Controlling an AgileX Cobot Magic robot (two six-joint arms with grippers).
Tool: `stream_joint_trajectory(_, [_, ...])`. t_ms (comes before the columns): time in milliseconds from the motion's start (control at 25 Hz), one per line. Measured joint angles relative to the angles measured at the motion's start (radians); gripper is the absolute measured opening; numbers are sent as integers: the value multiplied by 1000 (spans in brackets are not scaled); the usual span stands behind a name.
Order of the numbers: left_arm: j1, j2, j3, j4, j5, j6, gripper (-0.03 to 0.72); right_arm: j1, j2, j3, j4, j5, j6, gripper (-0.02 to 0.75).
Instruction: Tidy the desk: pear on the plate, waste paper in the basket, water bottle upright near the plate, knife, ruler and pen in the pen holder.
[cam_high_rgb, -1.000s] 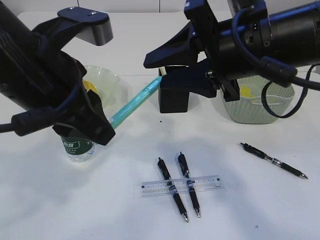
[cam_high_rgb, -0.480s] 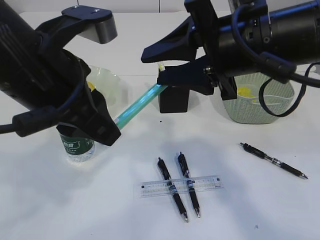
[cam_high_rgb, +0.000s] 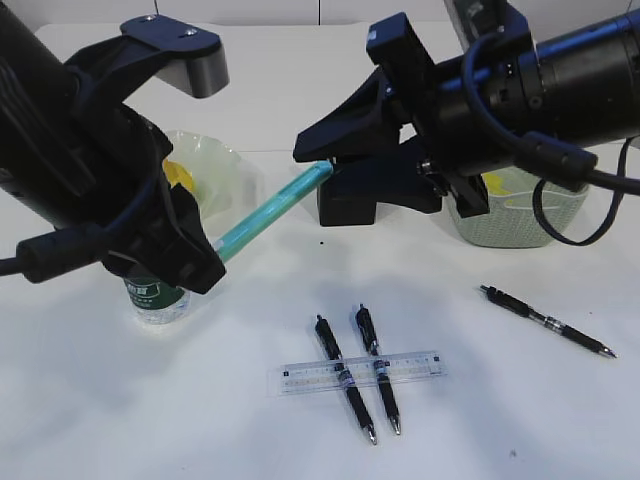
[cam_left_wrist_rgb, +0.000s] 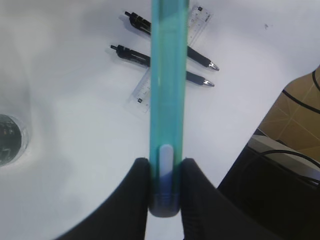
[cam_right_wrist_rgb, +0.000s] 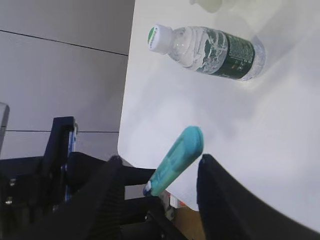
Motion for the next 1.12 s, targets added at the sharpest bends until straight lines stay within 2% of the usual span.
stream_joint_trajectory(280, [0,0,0,0,2,0,119,0,0,0,-69,-43,33,355])
stream_joint_trajectory(1120, [0,0,0,-97,-22,3,119,0,16,0,-28,-85,35,355])
